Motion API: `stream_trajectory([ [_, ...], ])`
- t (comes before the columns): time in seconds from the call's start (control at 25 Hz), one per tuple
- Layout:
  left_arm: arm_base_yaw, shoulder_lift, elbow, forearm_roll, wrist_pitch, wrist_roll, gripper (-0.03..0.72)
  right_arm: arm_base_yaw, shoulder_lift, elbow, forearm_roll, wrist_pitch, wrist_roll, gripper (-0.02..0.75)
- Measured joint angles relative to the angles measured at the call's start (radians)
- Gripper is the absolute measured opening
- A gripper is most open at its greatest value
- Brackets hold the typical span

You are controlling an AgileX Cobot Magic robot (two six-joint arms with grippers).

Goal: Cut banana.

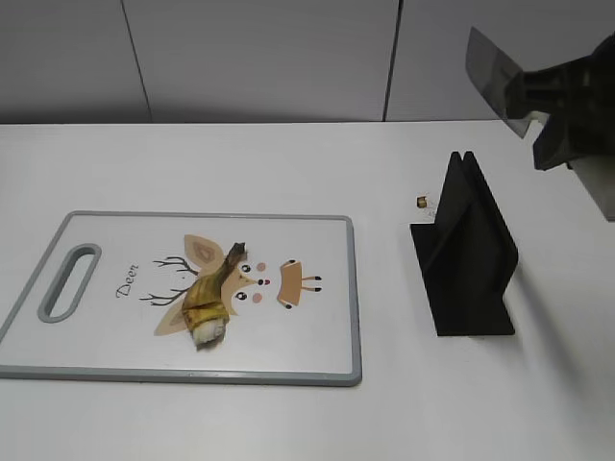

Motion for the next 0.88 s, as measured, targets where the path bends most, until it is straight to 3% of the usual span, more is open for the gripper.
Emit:
stream_trajectory([
  [0.88,0.0,0.0,0.0,0.0,-0.001,-0.001,0.559,0.0,0.186,0.0,-0.032,-0.065,0.042,0.161],
])
